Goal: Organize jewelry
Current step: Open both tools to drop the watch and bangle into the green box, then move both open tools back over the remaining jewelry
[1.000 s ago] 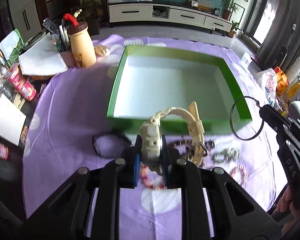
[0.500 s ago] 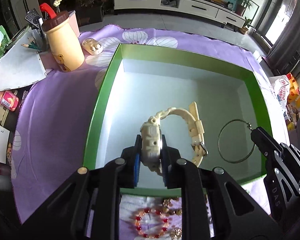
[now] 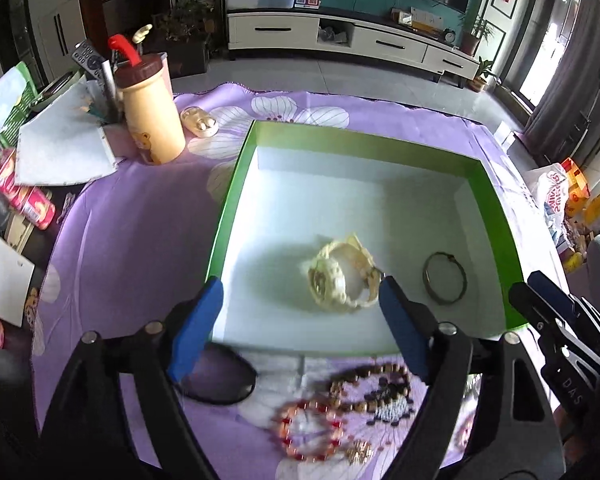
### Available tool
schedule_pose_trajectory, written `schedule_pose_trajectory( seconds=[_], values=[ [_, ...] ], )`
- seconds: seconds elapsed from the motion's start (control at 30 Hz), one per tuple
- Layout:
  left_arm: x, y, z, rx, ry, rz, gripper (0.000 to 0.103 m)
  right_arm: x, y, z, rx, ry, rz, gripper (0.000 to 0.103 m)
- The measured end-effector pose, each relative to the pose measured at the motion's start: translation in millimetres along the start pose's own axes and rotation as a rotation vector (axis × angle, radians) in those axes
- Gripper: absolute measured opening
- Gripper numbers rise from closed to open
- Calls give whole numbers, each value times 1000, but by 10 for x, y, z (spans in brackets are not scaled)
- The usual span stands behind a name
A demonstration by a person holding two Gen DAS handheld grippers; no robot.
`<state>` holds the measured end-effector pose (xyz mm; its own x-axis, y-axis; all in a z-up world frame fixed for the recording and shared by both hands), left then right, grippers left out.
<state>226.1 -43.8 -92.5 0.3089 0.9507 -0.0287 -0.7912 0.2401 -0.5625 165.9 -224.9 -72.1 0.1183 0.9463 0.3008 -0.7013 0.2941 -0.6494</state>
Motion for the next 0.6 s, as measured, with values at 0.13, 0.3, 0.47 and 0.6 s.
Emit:
schedule_pose_trajectory(
  seconds=[0.13,0.3,0.47,0.6],
  values=[
    [67,378,203,10,5,8,90,-8,300,197,24,-32,-3,45],
    [232,940,379,37,10,39,93,-29,760,413,70,-59,-11,45],
    [308,1508,403,97,20,35,93,-96,1197,585,108,-42,7,45],
    [254,1797,415,117,40,16,93,-216,1427,650,136,-21,-1,45]
  ],
)
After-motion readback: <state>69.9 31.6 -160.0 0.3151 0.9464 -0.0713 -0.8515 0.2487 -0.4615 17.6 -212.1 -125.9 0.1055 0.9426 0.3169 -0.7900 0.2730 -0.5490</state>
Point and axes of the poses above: each gripper's, at about its wrist camera, not at the fingertips, and z roughly against the way its jaws point, x to its left, y to its underside, the point moved 10 cm from there along -z, roughly the way its jaws point, and after that the axes turned 6 degrees about -z, right-handed, at the moved point
